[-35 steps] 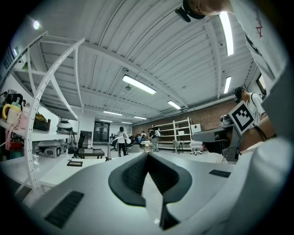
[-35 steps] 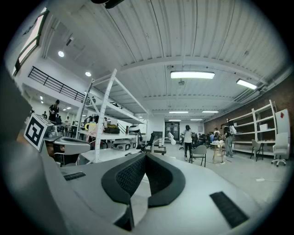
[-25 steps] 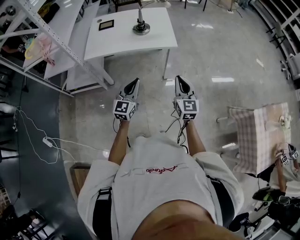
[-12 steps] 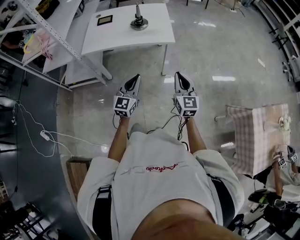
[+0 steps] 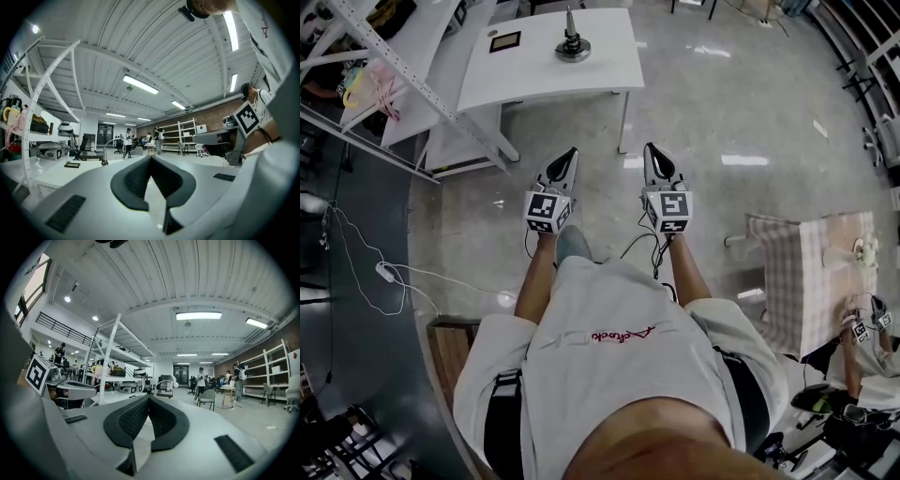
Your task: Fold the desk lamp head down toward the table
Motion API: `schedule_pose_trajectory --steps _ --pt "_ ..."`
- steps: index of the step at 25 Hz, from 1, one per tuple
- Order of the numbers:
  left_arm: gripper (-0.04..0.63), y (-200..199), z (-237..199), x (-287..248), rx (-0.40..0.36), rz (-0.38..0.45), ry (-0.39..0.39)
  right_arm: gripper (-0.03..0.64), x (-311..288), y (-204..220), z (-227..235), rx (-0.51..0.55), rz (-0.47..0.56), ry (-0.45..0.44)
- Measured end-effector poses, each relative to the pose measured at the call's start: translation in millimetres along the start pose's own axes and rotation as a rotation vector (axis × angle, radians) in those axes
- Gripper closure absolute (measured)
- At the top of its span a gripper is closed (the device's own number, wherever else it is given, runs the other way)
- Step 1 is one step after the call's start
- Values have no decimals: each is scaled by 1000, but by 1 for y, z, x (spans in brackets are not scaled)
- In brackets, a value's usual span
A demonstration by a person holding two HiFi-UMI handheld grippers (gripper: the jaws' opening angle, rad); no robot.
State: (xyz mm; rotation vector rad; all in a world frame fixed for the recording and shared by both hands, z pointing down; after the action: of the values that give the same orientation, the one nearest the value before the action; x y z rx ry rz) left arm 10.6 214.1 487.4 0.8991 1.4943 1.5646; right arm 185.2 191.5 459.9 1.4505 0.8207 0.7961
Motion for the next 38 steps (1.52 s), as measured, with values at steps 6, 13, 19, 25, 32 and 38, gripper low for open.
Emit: schedule_pose_trajectory --steps 6,13,19,25,32,38 --pt "569 0 -5 -17 7 8 2 604 -15 -2 5 12 5 -10" --pt "569 6 -23 -41 8 8 13 604 -44 2 12 14 4 -6" --pt "569 15 -57 -79 18 10 26 604 -85 12 26 11 -11 25" --pt "569 23 -93 -128 36 6 45 604 -138 22 41 19 -38 30" --pt "569 29 -144 -174 52 -15 68 604 -206 18 49 19 -52 45" --pt "569 18 -199 -220 40 -14 97 604 -275 4 61 18 -39 80"
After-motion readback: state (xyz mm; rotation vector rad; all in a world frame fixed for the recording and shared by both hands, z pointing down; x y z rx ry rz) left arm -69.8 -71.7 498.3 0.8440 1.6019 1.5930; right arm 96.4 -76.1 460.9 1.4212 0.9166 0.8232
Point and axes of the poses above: the fingertips, and each gripper's own axes: x backward along the fingers, z to its right, y out of its underside, the point moved 1 cm from there along x, backward along the fingers, and after that the axes turned 2 degrees about -x, right-handed, at the moved point
